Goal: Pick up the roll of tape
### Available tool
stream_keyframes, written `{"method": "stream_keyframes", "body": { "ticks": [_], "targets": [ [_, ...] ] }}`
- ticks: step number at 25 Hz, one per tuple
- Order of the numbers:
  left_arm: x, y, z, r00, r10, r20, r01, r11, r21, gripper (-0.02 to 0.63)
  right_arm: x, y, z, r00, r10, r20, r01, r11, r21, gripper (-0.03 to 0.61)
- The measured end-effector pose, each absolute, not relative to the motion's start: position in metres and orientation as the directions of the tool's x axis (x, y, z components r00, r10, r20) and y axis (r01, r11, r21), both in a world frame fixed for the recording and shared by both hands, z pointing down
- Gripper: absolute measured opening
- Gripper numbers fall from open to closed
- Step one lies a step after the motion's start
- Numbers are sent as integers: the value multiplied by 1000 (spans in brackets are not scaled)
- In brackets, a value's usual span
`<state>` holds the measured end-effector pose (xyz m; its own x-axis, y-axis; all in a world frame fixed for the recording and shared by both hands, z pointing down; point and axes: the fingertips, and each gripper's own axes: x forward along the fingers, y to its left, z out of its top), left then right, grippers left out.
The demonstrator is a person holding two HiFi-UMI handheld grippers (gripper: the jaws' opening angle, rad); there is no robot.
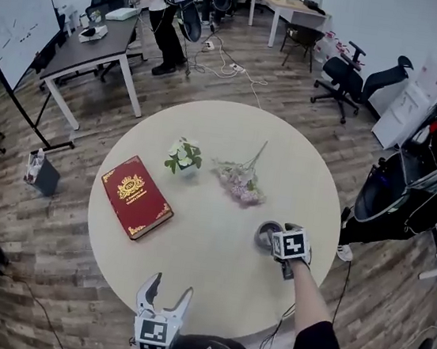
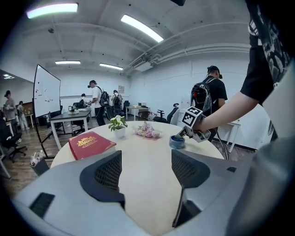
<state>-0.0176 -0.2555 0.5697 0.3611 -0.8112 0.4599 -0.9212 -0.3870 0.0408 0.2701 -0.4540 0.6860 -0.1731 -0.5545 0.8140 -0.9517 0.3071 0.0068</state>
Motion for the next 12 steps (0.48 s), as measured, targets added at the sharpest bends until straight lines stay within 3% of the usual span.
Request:
{"method": "stream_keyframes", "body": {
  "ticks": [4,8,12],
  "targets": [
    [-18,-255,575,348,-811,471,-926,-376,38,351,271,-457,700,-175,-510,842,-947,322,-1,206],
    [-14,-256,575,341,-814,469,-930,-364,46,351,276,-459,707,-127,-501,856,-943,328,52,85],
    [-13,-255,574,340,-817,465,-932,-360,47,351,278,-457,707,-110,-500,859,-949,308,58,60]
  ]
}}
